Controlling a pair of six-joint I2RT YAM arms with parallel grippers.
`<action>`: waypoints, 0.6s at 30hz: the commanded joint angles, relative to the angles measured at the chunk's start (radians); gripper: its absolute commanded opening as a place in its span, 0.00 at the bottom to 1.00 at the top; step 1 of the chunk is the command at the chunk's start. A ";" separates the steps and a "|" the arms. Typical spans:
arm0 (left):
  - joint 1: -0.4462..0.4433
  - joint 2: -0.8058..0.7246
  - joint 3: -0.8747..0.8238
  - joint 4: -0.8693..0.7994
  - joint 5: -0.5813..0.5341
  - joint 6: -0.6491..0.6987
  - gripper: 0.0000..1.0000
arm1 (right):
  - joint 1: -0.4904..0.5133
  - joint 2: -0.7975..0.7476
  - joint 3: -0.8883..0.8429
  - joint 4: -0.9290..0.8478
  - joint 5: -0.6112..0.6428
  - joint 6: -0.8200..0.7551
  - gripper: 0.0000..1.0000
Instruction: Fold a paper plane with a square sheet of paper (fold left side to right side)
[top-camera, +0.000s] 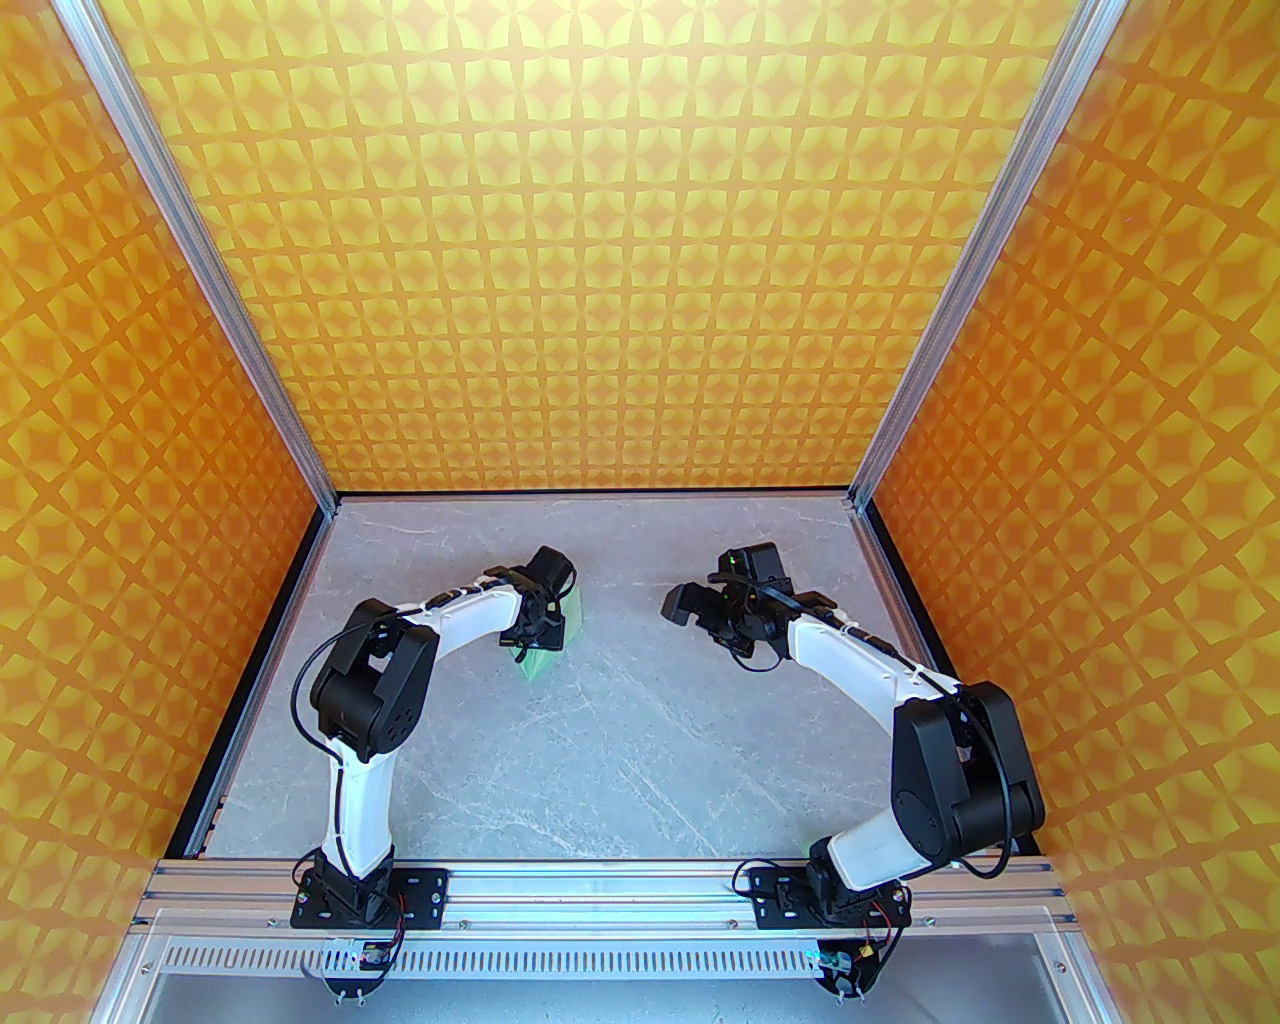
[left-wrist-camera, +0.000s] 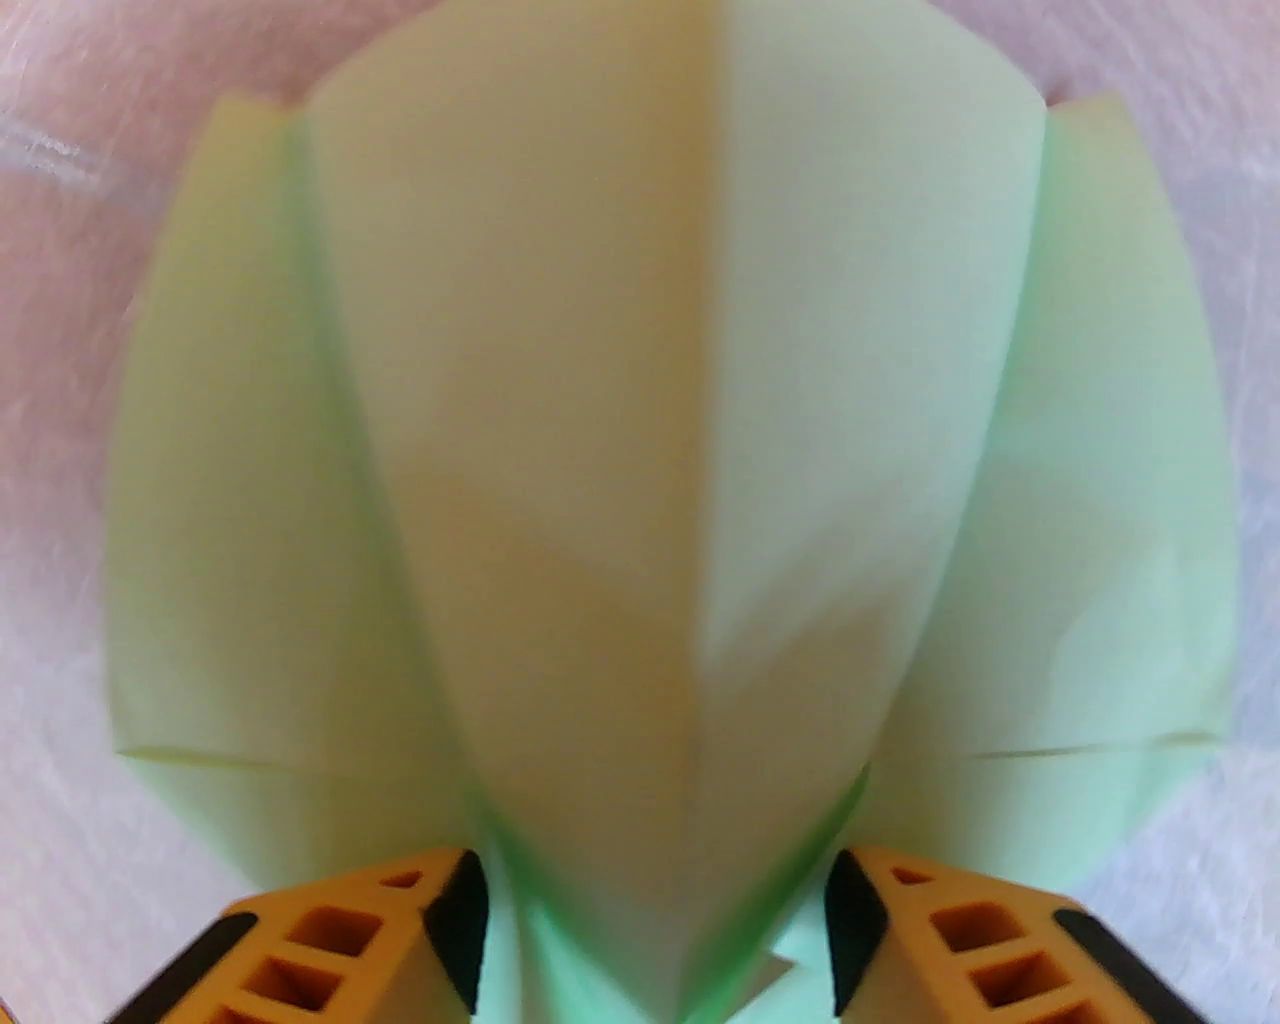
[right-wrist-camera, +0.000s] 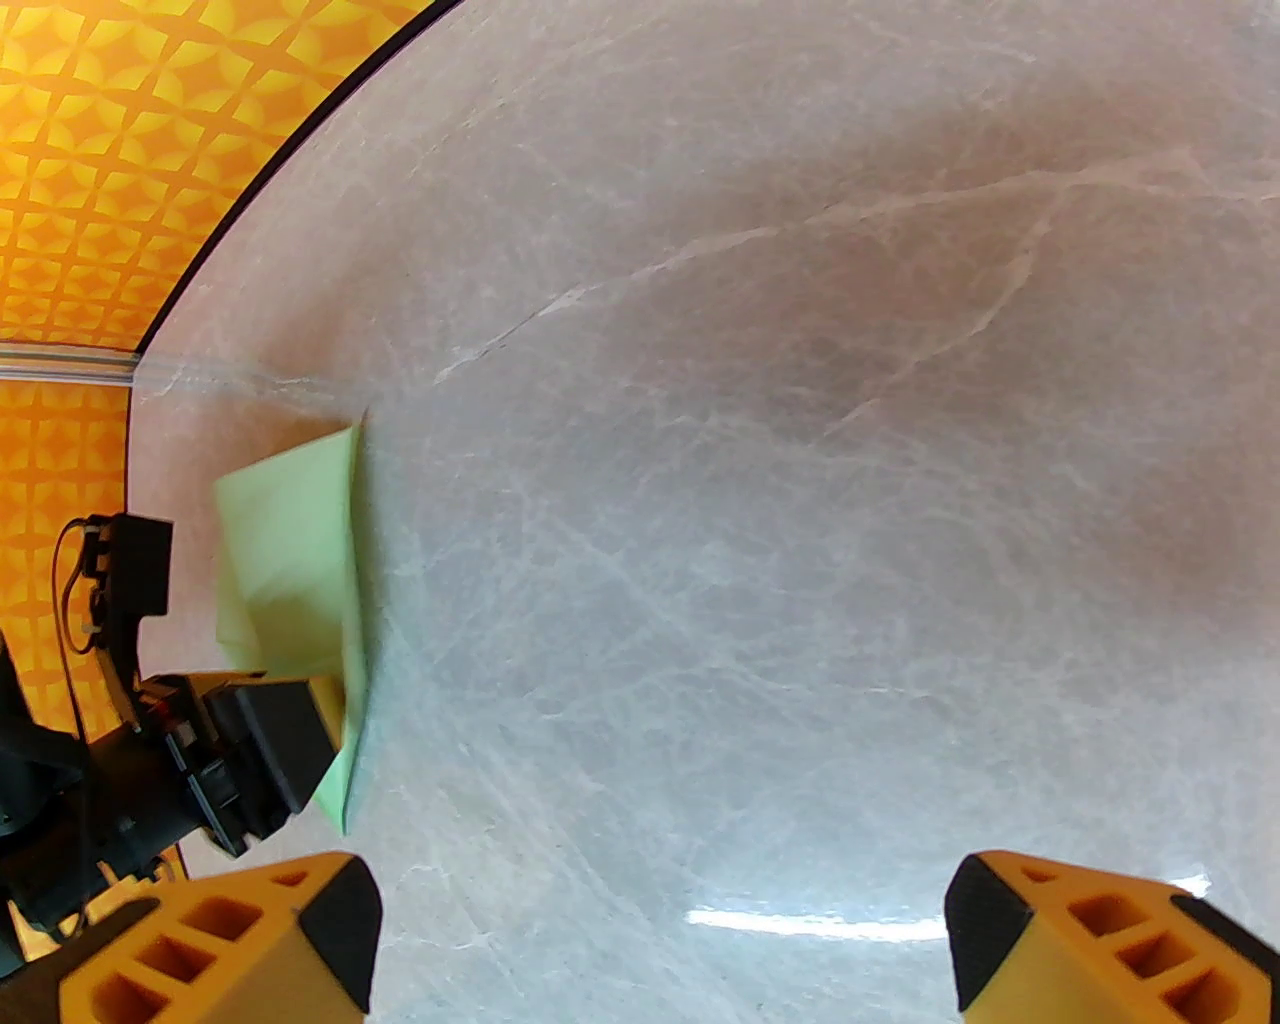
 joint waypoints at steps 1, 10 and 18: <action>0.004 -0.093 0.061 -0.106 0.017 -0.007 0.78 | 0.002 -0.073 0.019 -0.052 0.092 -0.057 0.99; 0.079 -0.438 -0.015 -0.124 -0.099 -0.074 0.99 | 0.002 -0.320 -0.052 -0.048 0.487 -0.235 0.99; 0.366 -0.945 -0.565 0.265 -0.271 -0.011 0.99 | 0.002 -0.536 -0.492 0.539 0.738 -0.515 0.99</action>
